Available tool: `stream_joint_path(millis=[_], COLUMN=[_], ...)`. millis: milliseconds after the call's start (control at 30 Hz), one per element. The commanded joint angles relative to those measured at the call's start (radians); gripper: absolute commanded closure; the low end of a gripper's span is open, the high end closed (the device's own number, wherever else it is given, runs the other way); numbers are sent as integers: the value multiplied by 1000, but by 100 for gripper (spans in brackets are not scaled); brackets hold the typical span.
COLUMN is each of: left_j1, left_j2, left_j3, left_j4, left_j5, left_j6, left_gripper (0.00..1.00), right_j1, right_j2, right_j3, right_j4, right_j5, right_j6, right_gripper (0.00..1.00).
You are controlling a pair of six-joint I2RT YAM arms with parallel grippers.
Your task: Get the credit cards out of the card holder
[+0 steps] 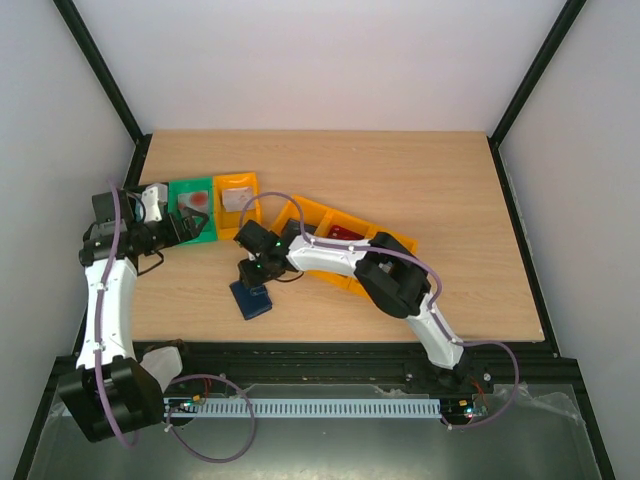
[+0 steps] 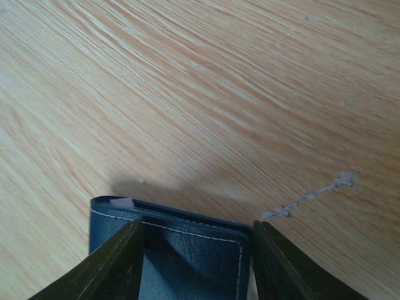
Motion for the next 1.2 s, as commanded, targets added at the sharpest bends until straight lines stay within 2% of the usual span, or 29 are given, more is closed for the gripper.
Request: stream_joint_path(millis=[0, 67, 167, 267, 433, 667, 800, 900, 1033, 1167], left_j1=[9, 11, 11, 11, 11, 11, 10, -3, -33, -79], left_j2=[-22, -23, -19, -16, -7, -7, -6, -16, -18, -5], left_j3=[-12, -12, -15, -17, -19, 28, 104, 152, 218, 274], left_j4=[6, 5, 6, 6, 7, -21, -66, -82, -92, -109], left_j5=[16, 16, 20, 25, 48, 124, 248, 392, 554, 642], left_j6=[-22, -20, -19, -19, -12, 65, 153, 213, 254, 269], left_gripper=[2, 2, 3, 3, 4, 9, 15, 20, 19, 15], right_j1=[0, 1, 0, -1, -14, -71, -136, -170, -197, -203], right_j2=[37, 38, 35, 16, -95, -356, -483, -571, -670, -710], right_j3=[33, 28, 27, 25, -17, -135, -181, -180, -179, -182], right_j4=[-121, -112, -90, -65, 41, 235, 307, 358, 442, 548], right_j5=[-40, -42, -53, -73, -191, -299, -338, -353, -342, -368], right_j6=[22, 24, 27, 30, 16, 5, 2, -21, -44, -17], right_gripper=[54, 61, 83, 98, 98, 98, 98, 98, 98, 98])
